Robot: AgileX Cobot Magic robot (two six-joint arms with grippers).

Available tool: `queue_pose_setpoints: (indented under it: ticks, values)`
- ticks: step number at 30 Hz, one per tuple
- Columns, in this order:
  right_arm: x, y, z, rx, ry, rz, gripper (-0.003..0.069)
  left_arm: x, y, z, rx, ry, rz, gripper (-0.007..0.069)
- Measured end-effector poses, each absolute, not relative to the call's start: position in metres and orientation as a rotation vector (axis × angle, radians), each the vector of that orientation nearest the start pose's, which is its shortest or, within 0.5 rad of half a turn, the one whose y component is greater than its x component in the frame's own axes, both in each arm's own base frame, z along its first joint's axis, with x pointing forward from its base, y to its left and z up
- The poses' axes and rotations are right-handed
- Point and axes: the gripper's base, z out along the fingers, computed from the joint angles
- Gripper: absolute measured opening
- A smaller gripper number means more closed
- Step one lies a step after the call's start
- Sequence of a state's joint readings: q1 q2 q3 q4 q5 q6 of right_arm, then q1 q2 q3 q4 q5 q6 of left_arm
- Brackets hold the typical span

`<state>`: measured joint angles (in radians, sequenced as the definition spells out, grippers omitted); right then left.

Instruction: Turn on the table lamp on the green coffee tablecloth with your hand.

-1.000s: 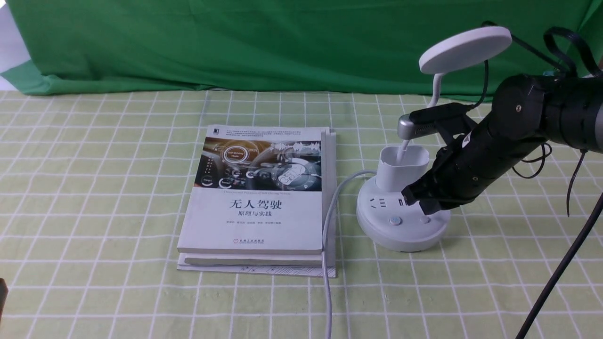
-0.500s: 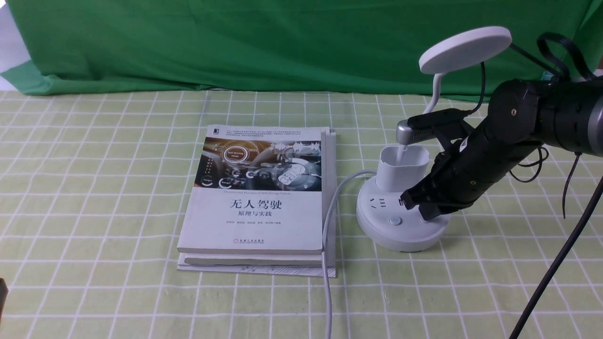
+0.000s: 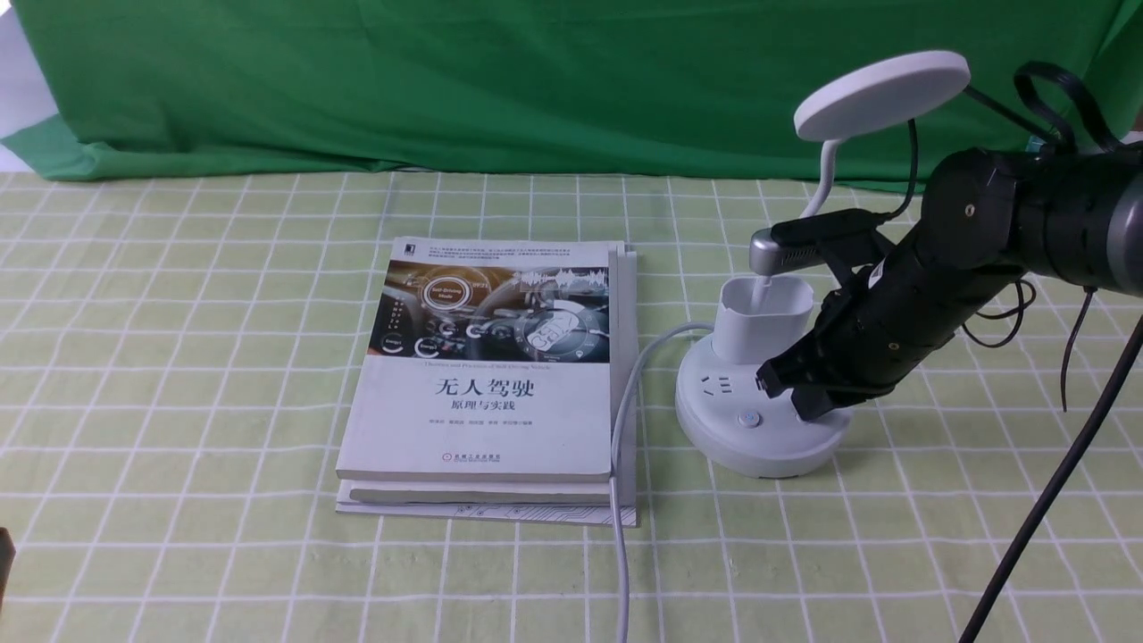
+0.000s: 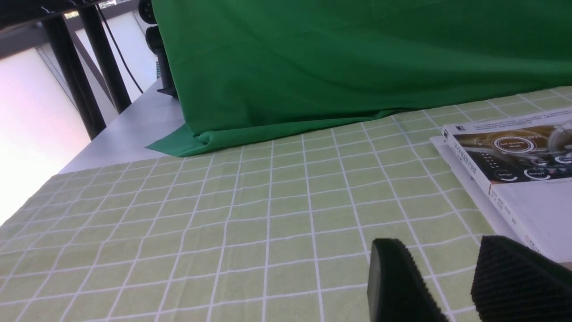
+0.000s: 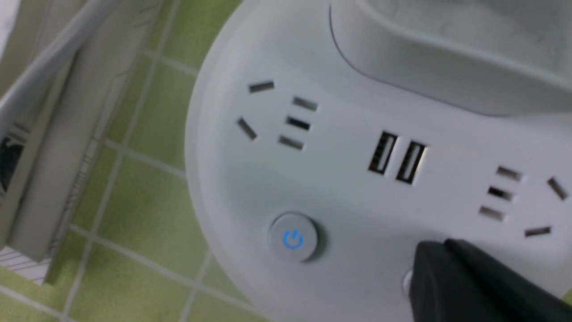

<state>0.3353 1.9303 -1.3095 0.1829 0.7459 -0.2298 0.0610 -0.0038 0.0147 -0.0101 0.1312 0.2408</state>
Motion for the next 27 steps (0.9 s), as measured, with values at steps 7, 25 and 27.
queue_pose_setpoints:
  ticks: [7,25,27]
  values:
    - [0.364,0.139,0.18,-0.632,2.775,0.228,0.003,0.057,0.003,0.197,0.139,1.624,0.223,0.0242]
    - [0.322,0.125,0.22,-0.646,2.765,0.243,0.003,0.057,0.003,0.197,0.139,1.624,0.223,0.0242]
    - [0.307,0.122,0.227,-0.648,2.749,0.244,0.003,0.057,0.003,0.197,0.139,1.624,0.223,0.0242]
